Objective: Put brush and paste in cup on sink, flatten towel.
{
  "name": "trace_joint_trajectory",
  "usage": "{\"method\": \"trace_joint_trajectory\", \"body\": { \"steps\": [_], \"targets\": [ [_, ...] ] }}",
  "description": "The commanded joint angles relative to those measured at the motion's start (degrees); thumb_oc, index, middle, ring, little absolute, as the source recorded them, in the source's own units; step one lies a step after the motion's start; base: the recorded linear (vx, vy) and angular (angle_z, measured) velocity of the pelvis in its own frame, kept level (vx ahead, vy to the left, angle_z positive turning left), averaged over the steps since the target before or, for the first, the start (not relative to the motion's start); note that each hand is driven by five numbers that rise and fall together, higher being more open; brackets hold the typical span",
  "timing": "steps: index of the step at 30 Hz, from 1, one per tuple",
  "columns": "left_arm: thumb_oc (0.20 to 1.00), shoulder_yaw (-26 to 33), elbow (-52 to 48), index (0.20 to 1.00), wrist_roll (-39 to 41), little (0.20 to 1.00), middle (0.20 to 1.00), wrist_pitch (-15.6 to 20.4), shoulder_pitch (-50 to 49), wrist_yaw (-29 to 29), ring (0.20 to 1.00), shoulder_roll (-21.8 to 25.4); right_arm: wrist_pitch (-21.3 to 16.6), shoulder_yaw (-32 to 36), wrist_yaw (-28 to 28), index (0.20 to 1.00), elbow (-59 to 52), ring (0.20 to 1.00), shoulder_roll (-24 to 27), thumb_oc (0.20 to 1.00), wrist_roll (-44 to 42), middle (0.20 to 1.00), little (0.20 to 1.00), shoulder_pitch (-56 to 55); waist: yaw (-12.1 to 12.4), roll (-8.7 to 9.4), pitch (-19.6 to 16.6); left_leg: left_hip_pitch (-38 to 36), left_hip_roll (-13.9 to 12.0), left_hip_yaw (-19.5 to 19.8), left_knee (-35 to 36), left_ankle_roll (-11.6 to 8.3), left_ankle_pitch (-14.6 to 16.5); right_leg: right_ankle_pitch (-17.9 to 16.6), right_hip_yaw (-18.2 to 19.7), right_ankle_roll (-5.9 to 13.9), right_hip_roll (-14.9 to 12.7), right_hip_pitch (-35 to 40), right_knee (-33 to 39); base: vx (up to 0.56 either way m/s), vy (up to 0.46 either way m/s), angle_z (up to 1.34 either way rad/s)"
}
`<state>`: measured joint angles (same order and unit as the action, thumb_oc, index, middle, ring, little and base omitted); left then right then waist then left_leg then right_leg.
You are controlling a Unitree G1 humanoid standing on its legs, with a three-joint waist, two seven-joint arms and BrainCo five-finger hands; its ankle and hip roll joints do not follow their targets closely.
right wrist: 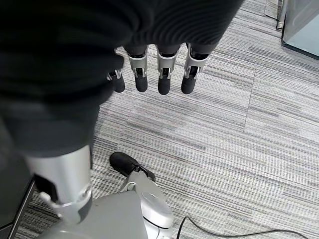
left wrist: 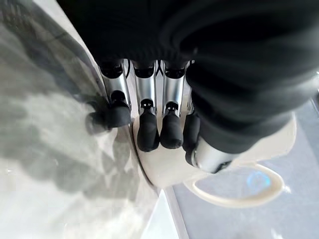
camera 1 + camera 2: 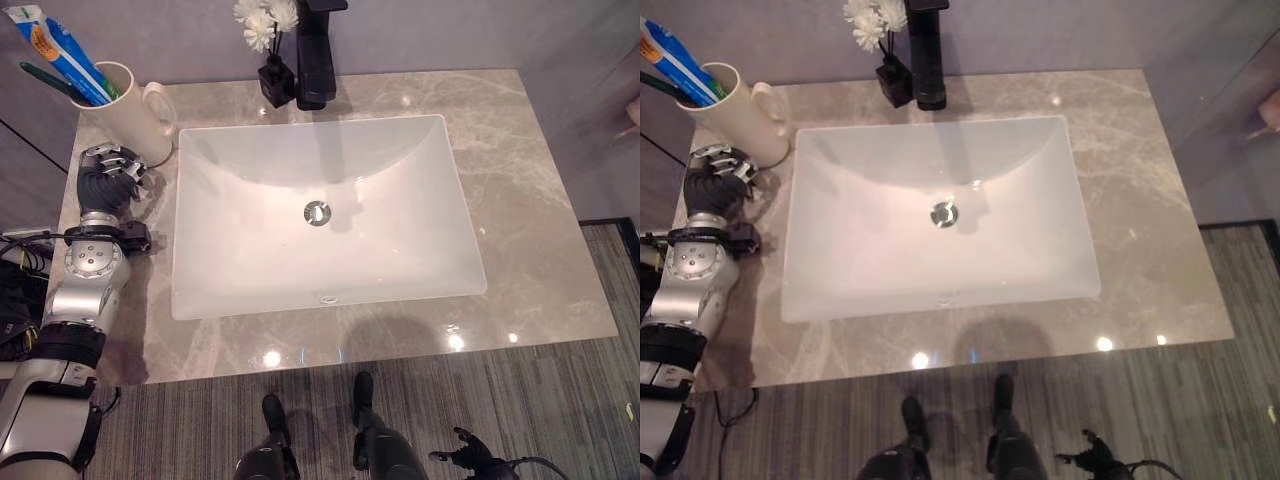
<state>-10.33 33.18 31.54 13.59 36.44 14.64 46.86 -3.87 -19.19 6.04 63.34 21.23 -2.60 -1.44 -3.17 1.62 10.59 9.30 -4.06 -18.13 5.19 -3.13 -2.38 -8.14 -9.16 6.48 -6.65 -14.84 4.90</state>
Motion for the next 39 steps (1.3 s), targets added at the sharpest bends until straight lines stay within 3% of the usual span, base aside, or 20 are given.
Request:
{"method": "trace_joint_trajectory", "body": {
  "steps": [1,22,39],
  "targets": [
    [0.2,0.01,4.72,0.2,0.09,0.2,0.2,0.83,6.9,0.78,0.2,1.35,-0.11,0.16,-0.06,1.0,-0.53,1.0,3.74,1.0,-0.8,1.0,1.0,-0.13,-1.44,-1.32,2.02,-0.79,1.81,6.12,-0.19,1.08,0.4,1.68,1.94,0.53,3.22,2.26,-2.09,0.0,0.0,0.0],
    [0.2,-7.34,17.75,0.2,-1.71,0.2,0.2,-0.5,21.44,1.64,0.2,4.84,-0.96,-2.07,-0.4,1.0,-2.21,1.0,4.5,1.0,-2.44,1.0,1.0,0.85,-2.32,-0.09,2.98,0.96,1.54,5.56,-0.19,0.98,-0.22,0.27,2.77,0.96,3.65,0.6,-1.5,0.0,0.0,0.0],
    [0.2,-5.13,23.36,0.2,-4.49,0.2,0.2,-1.36,22.55,4.91,0.2,8.8,-1.43,-2.57,-0.85,1.0,-5.78,1.0,6.43,1.0,-1.33,1.0,1.0,-0.61,-2.3,0.85,3.22,1.93,1.16,4.77,-0.19,0.94,-0.39,-0.82,3.47,1.31,4.08,-0.46,-0.63,0.0,0.005,-0.03]
  ]
}}
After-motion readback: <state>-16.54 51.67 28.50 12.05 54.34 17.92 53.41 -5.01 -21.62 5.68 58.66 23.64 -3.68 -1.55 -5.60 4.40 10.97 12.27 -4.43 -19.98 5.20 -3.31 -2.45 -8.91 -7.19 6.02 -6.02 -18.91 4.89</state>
